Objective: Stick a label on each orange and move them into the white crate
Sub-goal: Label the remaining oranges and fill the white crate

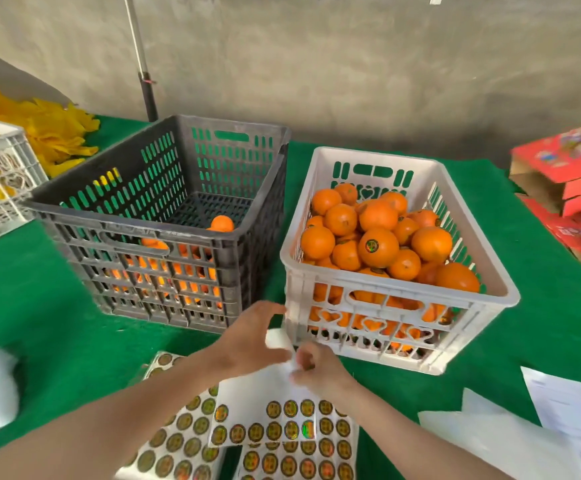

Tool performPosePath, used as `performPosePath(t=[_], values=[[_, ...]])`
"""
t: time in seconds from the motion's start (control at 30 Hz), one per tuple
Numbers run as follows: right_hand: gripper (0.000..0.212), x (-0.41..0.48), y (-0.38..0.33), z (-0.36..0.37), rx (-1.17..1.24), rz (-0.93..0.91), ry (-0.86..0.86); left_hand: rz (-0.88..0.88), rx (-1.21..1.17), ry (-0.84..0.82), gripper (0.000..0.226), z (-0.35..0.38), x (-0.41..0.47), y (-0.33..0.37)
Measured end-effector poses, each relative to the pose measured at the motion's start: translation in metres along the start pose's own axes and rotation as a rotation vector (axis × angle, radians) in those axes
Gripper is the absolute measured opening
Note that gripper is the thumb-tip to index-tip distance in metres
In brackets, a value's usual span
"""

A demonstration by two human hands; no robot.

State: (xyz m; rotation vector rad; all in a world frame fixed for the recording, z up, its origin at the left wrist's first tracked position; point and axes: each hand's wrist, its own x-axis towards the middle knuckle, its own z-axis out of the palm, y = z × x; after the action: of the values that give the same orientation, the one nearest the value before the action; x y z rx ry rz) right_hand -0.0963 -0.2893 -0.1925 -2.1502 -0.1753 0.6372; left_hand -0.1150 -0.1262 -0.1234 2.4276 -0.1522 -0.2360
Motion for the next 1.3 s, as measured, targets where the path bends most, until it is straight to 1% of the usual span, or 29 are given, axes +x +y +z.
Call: performPosePath(t=[0.03, 0.07, 0.1, 0.13, 0.17, 0.2, 0.23, 0.27, 0.37, 0.5, 0.7, 0.83, 0.9, 0.97, 1.07, 1.13, 1.23, 1.3], values=[[0.027, -0.005, -0.005, -0.001, 0.081, -0.044, 0.012, -0.117, -0.018, -0.102, 0.084, 0.004, -0.001, -0.009], [0.026, -0.010, -0.010, -0.003, 0.159, -0.085, 0.022, -0.195, -0.071, -0.172, 0.092, 0.005, -0.001, -0.014], [0.025, -0.015, -0.015, -0.007, 0.228, -0.118, 0.030, -0.245, -0.149, -0.205, 0.087, 0.004, 0.000, -0.019], [0.023, -0.020, -0.019, -0.010, 0.284, -0.135, 0.029, -0.273, -0.224, -0.207, 0.069, 0.003, 0.001, -0.022], [0.020, -0.024, -0.022, -0.015, 0.328, -0.139, 0.019, -0.283, -0.273, -0.181, 0.046, 0.001, 0.002, -0.025], [0.018, -0.027, -0.023, -0.020, 0.356, -0.130, 0.005, -0.293, -0.303, -0.143, 0.028, -0.003, 0.002, -0.025], [0.017, -0.031, -0.022, -0.025, 0.369, -0.115, -0.010, -0.312, -0.338, -0.112, 0.020, -0.008, 0.003, -0.026], [0.019, -0.034, -0.021, -0.030, 0.366, -0.107, -0.026, -0.343, -0.385, -0.103, 0.018, -0.014, 0.004, -0.026], [0.027, -0.042, -0.017, -0.038, 0.329, -0.121, -0.074, -0.435, -0.548, -0.188, 0.026, -0.031, 0.003, -0.026], [0.034, -0.047, -0.020, -0.035, 0.271, -0.162, -0.065, -0.476, -0.593, -0.265, 0.036, -0.037, 0.003, -0.027], [0.026, -0.048, -0.022, -0.031, 0.288, -0.186, -0.038, -0.468, -0.618, -0.319, 0.039, -0.039, 0.003, -0.028], [0.024, -0.047, -0.025, -0.031, 0.225, -0.207, -0.020, -0.470, -0.624, -0.326, 0.040, -0.040, 0.005, -0.028], [0.026, -0.047, -0.025, -0.032, 0.226, -0.210, -0.025, -0.470, -0.642, -0.335, 0.041, -0.040, 0.006, -0.029], [0.031, -0.048, -0.025, -0.032, 0.229, -0.212, -0.031, -0.460, -0.677, -0.354, 0.047, -0.041, 0.007, -0.031], [0.028, -0.047, -0.025, -0.032, 0.259, -0.201, -0.032, -0.439, -0.700, -0.395, 0.057, -0.043, 0.009, -0.032], [0.026, -0.048, -0.026, -0.034, 0.329, -0.186, -0.049, -0.431, -0.709, -0.418, 0.056, -0.043, 0.010, -0.033], [0.033, -0.050, -0.026, -0.037, 0.390, -0.177, -0.037, -0.392, -0.764, -0.445, 0.056, -0.044, 0.010, -0.035], [0.038, -0.051, -0.025, -0.038, 0.392, -0.184, -0.026, -0.373, -0.823, -0.455, 0.066, -0.045, 0.011, -0.036]])
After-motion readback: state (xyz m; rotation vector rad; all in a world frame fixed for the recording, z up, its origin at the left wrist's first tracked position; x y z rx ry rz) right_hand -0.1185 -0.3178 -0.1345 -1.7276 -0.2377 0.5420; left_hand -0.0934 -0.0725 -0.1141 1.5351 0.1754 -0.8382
